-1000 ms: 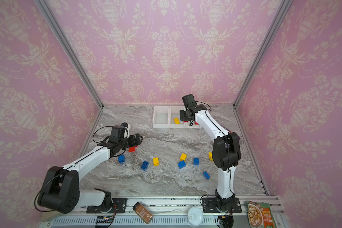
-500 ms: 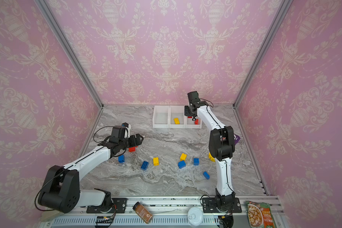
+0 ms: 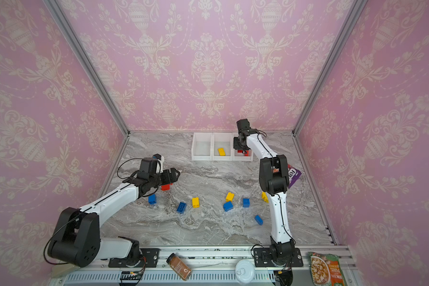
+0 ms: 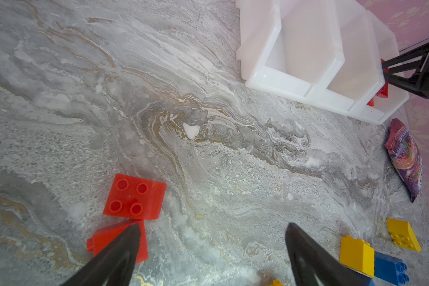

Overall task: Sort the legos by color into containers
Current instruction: 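Carry the long red brick with the right gripper into the red-brick compartment and release, then raise the open right gripper out of the red-brick compartment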

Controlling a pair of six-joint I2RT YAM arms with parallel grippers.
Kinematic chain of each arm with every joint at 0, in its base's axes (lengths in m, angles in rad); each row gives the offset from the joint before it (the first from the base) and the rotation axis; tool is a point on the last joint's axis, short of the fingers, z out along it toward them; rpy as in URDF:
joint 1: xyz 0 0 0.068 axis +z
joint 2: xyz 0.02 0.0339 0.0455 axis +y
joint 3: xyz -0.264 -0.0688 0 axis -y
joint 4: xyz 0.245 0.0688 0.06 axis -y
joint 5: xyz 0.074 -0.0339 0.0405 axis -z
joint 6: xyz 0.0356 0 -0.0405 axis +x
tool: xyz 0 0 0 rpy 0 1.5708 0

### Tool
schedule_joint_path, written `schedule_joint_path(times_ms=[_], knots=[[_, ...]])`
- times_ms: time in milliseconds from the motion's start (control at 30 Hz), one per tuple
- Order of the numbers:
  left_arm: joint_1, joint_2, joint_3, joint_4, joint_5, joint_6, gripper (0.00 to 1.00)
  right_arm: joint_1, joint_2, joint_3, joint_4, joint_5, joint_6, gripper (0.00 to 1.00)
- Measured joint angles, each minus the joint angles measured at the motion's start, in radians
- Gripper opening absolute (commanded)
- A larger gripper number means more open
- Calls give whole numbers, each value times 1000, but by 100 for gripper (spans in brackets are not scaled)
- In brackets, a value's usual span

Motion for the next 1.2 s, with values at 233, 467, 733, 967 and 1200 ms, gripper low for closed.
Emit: schedule_joint_path(times_ms=[233,467,733,967,1200], knots=[[0,0,0,0,0,0,94,-6,8,6,-1,-1,3,44],[0,0,0,0,0,0,94,-6,8,6,1,-5,4,46],[0,0,0,0,0,0,94,-6,6,0,5,-16,6,52],[0,0,0,0,0,0,94,-6,-47,-75,14,-39,8,65],[0,0,0,0,0,0,94,8,-193,-178,39,-50,6,78]])
